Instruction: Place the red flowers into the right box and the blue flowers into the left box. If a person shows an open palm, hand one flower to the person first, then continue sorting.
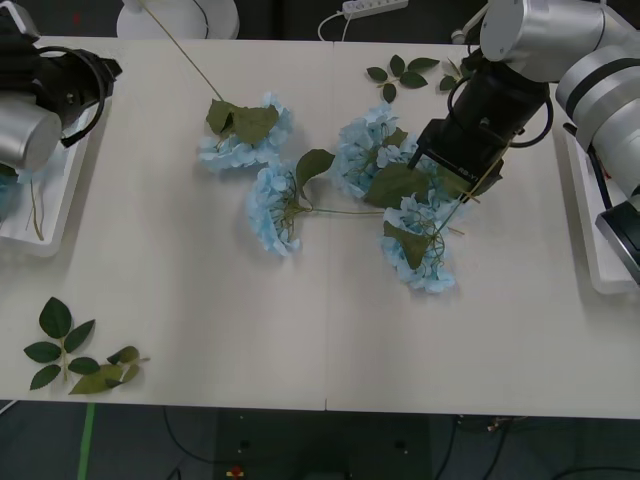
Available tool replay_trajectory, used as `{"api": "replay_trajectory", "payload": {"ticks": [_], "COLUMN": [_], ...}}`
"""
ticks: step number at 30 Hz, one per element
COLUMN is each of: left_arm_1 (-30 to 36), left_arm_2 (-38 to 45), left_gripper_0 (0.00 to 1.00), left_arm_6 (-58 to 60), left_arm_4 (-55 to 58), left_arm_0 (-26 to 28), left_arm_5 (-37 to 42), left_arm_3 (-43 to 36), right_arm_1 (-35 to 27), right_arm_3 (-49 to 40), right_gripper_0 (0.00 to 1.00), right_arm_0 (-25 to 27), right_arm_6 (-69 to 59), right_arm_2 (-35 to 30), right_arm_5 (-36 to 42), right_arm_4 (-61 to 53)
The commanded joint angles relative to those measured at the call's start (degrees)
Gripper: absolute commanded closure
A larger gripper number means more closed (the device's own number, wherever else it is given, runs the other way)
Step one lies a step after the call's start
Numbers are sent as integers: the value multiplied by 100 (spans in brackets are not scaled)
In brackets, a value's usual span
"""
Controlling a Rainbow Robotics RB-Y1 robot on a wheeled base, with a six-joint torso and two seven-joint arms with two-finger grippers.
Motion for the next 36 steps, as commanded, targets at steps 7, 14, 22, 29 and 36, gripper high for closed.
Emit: {"api": "replay_trajectory", "payload": {"ticks": [7,14,22,29,36], "left_arm_1": [-995,-1302,-1522,-1584,-1900], "left_arm_2": [-557,-557,-346,-311,-311], "left_gripper_0": [0,0,0,0,0], "left_arm_6": [938,1246,1316,1325,1351], "left_arm_4": [-1486,-2408,-3402,-3481,-3410], "left_arm_0": [-390,-698,-1085,-1533,-1946], "left_arm_5": [-1142,-1230,-2908,-3568,-3559], "left_arm_3": [-137,126,1849,2825,3396], "right_arm_1": [285,382,390,347,74], "right_arm_3": [268,575,637,637,637], "right_gripper_0": [6,6,88,100,100], "right_arm_0": [-363,-355,-355,-390,-504], "right_arm_6": [490,630,718,771,1000], "right_arm_2": [251,251,251,251,181], "right_arm_5": [-182,-507,-560,-560,-524], "right_arm_4": [90,37,-69,-130,-429]}}
